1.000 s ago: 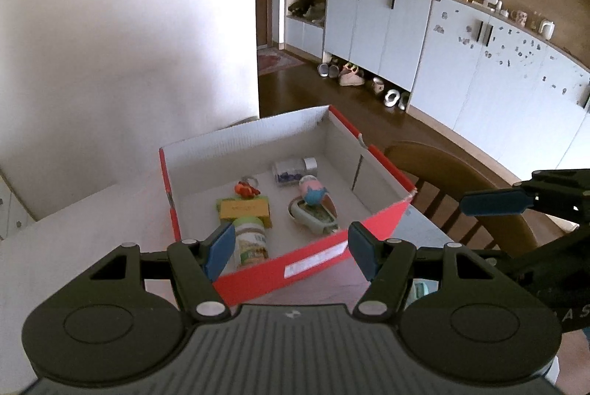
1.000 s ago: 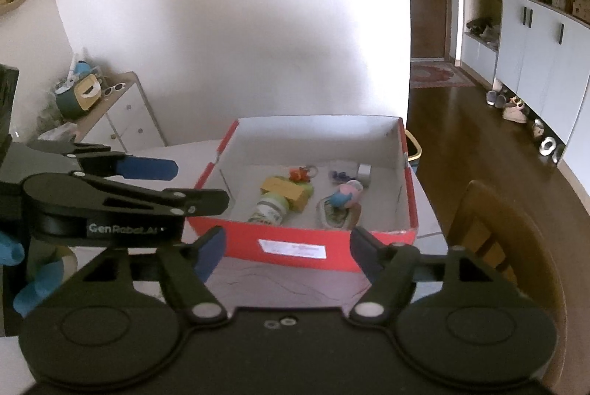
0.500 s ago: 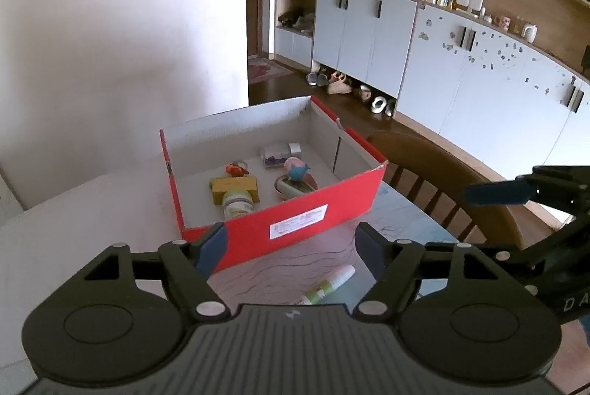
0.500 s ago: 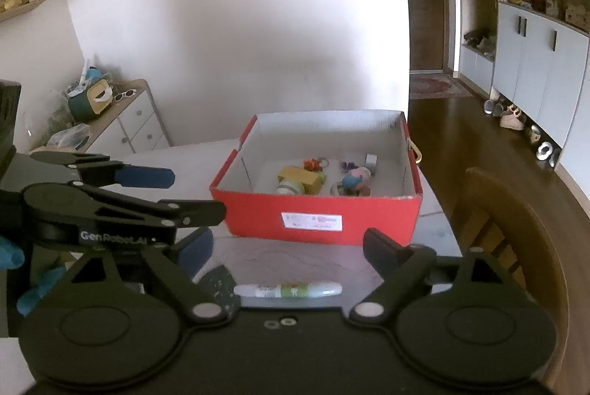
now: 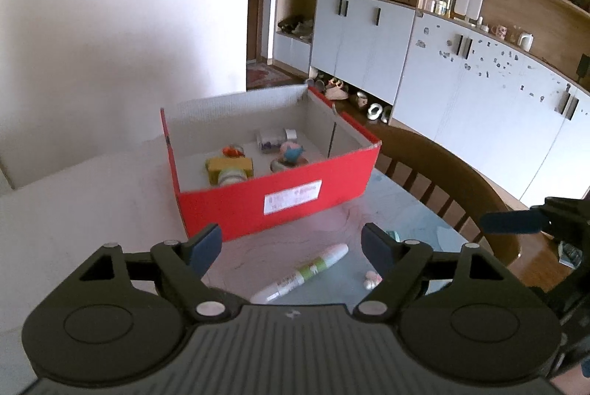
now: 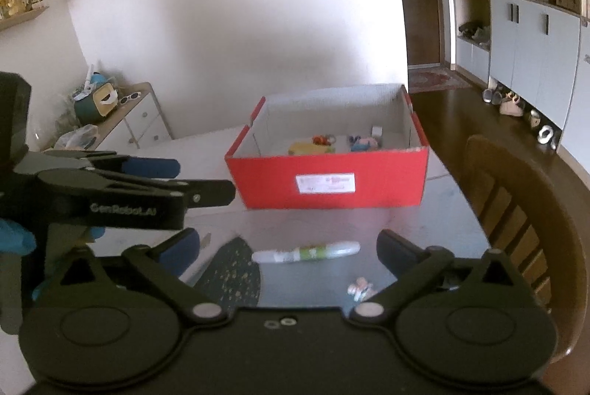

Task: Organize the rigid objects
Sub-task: 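Move both tools down toward the glue stick and pink binder clip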

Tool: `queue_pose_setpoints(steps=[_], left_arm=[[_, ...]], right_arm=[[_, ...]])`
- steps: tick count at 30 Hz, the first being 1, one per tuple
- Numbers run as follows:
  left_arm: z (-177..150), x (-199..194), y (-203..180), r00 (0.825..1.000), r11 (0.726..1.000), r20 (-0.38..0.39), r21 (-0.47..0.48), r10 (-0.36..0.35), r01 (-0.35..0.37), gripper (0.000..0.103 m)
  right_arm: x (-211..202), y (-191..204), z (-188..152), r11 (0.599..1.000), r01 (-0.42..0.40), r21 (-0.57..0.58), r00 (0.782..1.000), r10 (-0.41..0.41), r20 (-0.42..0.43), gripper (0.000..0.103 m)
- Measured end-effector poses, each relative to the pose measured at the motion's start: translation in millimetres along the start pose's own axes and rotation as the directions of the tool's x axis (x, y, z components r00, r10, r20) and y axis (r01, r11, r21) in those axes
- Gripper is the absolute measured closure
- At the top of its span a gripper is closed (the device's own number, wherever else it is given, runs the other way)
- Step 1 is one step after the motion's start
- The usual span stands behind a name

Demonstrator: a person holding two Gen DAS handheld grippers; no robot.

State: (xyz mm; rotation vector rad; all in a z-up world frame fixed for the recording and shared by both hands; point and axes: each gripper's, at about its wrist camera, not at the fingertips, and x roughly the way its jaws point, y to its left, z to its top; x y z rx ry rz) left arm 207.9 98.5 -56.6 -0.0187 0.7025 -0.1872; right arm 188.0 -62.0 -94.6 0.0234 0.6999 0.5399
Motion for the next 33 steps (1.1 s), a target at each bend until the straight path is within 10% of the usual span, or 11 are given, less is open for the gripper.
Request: queue_pose_setpoints(steps=[33], left_arm=[[-60.8,127.8,2.5,0.990,0.994,-0.137,0.090,-0.041,0.054,0.020]], right_arm=[[68.6,-15.6,-96.3,0.996,0.048,-0.069,0.970,-0.063,-0.235,0.022]])
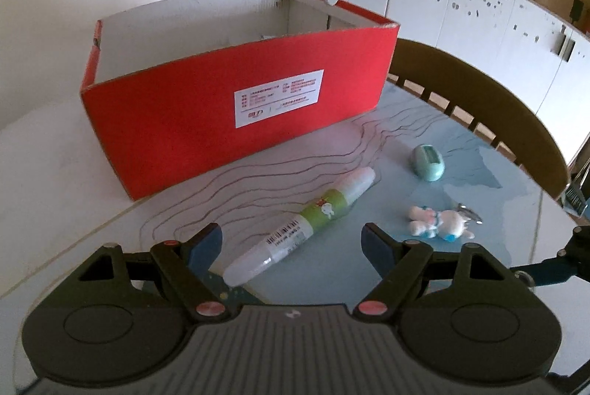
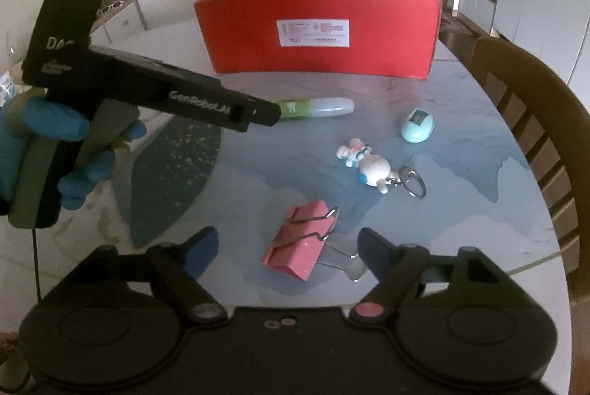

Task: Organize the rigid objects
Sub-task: 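Move both tools down toward the glue stick and pink binder clip, then grasp the white glue stick with the left tool while the right tool grasps the pink binder clip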

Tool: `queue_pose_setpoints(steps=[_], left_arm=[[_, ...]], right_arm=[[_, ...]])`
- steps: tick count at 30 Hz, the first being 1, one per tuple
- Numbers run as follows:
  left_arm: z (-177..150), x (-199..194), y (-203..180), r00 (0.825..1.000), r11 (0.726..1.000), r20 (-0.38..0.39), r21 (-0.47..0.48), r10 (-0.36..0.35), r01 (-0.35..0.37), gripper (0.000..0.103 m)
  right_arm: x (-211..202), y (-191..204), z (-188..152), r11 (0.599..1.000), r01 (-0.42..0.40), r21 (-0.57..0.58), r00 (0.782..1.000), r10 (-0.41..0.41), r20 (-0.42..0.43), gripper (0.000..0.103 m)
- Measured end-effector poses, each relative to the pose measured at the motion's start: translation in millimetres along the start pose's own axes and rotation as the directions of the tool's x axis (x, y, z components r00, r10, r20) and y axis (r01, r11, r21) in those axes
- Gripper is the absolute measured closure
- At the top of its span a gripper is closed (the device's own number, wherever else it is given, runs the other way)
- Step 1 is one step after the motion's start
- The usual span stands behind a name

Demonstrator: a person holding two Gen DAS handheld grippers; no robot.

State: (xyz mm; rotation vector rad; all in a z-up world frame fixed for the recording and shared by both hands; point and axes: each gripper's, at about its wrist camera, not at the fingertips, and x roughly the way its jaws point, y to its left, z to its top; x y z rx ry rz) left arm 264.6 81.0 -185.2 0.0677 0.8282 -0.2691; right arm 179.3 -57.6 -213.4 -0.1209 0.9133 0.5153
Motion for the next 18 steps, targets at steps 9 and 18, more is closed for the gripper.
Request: queue_pose_setpoints(steps=[9,18], left_arm=[[1.2,25.2,6.2,1.000,1.000,-0.031,0.022,-0.006,0.006,0.021],[7.2,32.1,2.0,0.999,0.995,-0.033,0.099,-0.025,0.028,0.048]], right_arm=[[15.9,0.3,1.4,1.000,-0.010,-0.003,1.000,0.010,-0.017,0.036],[20.0,3.6,1.2,1.000,0.003,-0.027,1.000,-0.003,-0.023,0.048]])
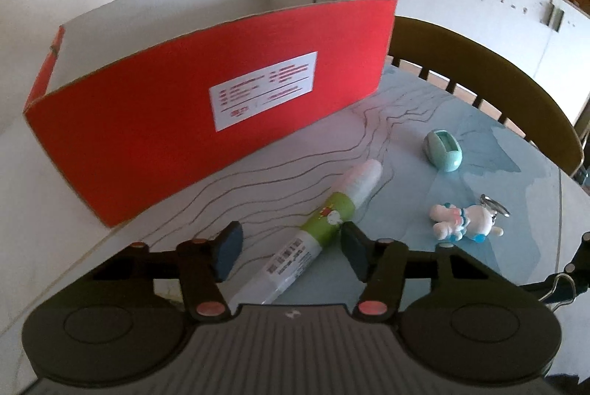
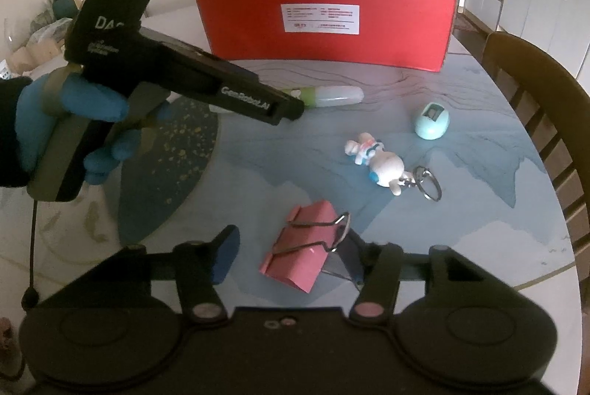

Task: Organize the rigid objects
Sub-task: 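Grasp the white glue stick with the left tool while the right tool grasps the pink binder clip, then carry the glue stick and binder clip over the red box with both tools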

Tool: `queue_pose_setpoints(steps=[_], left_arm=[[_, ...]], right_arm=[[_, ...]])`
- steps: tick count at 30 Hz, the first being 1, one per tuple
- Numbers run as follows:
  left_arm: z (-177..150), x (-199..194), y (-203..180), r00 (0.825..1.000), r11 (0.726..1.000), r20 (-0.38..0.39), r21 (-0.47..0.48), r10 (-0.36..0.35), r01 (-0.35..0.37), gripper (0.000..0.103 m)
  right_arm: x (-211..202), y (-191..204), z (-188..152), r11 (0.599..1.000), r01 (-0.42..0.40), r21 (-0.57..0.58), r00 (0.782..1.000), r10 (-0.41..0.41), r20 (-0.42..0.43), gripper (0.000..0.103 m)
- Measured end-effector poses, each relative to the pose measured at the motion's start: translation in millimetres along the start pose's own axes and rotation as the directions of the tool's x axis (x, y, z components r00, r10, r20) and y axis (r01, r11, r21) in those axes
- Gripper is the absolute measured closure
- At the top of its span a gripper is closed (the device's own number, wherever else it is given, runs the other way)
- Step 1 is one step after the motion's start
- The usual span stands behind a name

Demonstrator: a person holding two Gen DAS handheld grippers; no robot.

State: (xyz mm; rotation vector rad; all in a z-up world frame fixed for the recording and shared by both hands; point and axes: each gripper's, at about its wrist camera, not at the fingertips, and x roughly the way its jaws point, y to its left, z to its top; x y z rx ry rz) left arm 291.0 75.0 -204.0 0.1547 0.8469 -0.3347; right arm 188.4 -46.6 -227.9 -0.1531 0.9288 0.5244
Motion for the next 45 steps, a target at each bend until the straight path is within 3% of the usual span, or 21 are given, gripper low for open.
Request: queue_pose_setpoints(steps=[5,11,16,17,25,34,45], left_arm=[[1.6,0.8,-7.8,1.000,0.999,-0.001,0.037,-0.017,0.017,0.070],[2.8,-0.7,-14.1,1.000,0.999,-0.015,0.037,-0.018,0.019,0.086],[0.5,-4.1,-14.2,1.000,1.000,-0.025,0.000,-0.003,0.003,0.086],[-0.6,-5.5,-13.8,1.000,1.000,-0.027,-0.005,0.002,-0.002,0.086],[-12.6,-23.5,-11.7,0.999,0.998,-0.038,-0.063,0.012,-0.015,0.086],[-22.2,-54.1,-14.2,1.000,0.994,-0.018,-0.106,0.007,-0.009,0.086],[-24.8,-101.7,-20.7,1.000,0.990,0.025,-0.142,0.004,0.000,0.086]], right_arm=[[1.9,0.5,-0.2,1.000,0.023,-0.016,1.000,-0.023,-0.004,0.061],[1.3,1.6,0.2,0.999,0.030,-0.026,1.000,-0.030,-0.005,0.066],[-1.2,-0.8,0.5,1.000,0.019,-0.002,1.000,-0.019,-0.005,0.068],[-2.5,-1.7,0.7,1.000,0.016,0.007,1.000,-0.016,-0.004,0.078],[-11.6,-4.1,-0.5,0.999,0.012,0.035,1.000,-0.011,-0.008,0.083],[-34.6,-4.3,0.2,0.998,-0.003,0.069,1.000,0.001,0.027,0.101],[-72.2,1.0,12.4,0.996,-0.032,0.079,0.994,0.024,0.104,0.102]])
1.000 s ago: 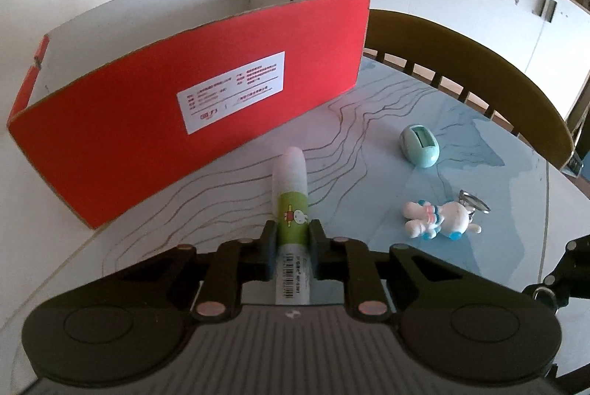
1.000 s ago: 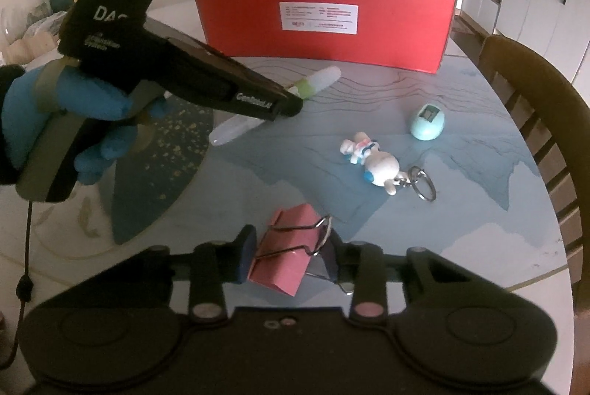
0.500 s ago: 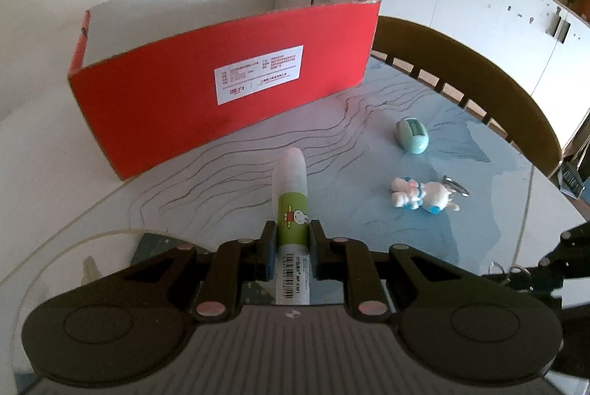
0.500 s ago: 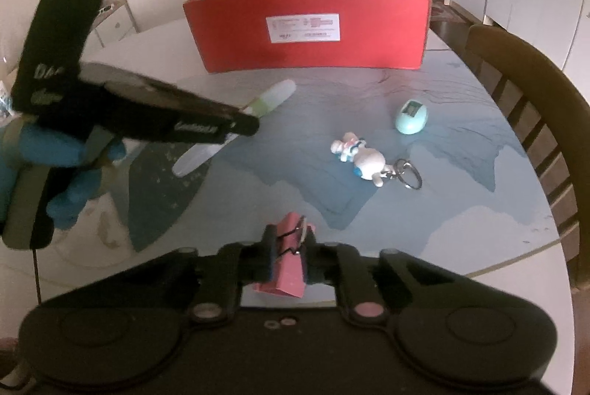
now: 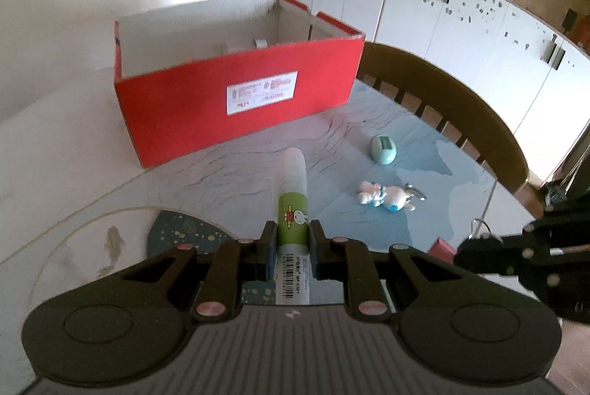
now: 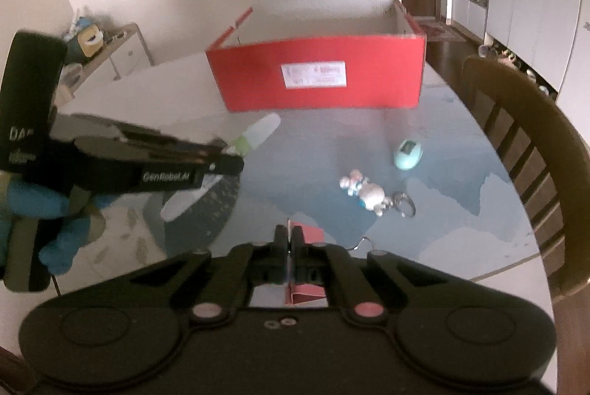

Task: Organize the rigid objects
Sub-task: 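Carry the glue stick and binder clip over the red box with both tools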

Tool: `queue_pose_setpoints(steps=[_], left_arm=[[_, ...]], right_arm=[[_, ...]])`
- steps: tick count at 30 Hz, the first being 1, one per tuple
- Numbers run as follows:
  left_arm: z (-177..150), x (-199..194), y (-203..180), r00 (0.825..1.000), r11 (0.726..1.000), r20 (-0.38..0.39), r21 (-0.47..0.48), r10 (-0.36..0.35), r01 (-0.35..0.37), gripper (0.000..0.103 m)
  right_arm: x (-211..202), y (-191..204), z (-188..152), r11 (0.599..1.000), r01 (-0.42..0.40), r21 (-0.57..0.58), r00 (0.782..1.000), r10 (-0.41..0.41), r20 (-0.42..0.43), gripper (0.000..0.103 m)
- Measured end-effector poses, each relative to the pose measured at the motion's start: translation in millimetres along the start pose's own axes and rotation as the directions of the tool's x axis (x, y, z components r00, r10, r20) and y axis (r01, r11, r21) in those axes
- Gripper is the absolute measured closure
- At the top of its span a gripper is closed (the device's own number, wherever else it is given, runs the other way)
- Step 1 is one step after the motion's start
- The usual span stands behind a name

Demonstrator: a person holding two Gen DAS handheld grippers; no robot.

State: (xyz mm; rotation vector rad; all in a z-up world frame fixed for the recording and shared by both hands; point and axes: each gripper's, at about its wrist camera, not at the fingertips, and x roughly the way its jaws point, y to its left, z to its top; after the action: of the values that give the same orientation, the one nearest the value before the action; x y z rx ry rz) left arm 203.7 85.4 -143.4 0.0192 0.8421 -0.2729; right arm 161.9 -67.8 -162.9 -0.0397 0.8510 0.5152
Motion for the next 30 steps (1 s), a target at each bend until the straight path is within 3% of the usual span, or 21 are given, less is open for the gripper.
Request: queue_pose_setpoints(steps=[13,30], left_arm=[[28.5,-54.5,-2.9,0.998,0.999,0.055,-0.021,0.033,-0.032,0.086],[97.7,-57.9,14.3,0.988,0.996,0.127,-0.019,0.090,-0.088,0.086]], right_arm=[[-37.9,2.4,57.7,0.999,-0.034,-0.009,0.995,0.035,0.092,0.102],[-24.3,-14.0,149.1,0.999,0.004,-0.052,0.981,0.006,0.196,0.102]])
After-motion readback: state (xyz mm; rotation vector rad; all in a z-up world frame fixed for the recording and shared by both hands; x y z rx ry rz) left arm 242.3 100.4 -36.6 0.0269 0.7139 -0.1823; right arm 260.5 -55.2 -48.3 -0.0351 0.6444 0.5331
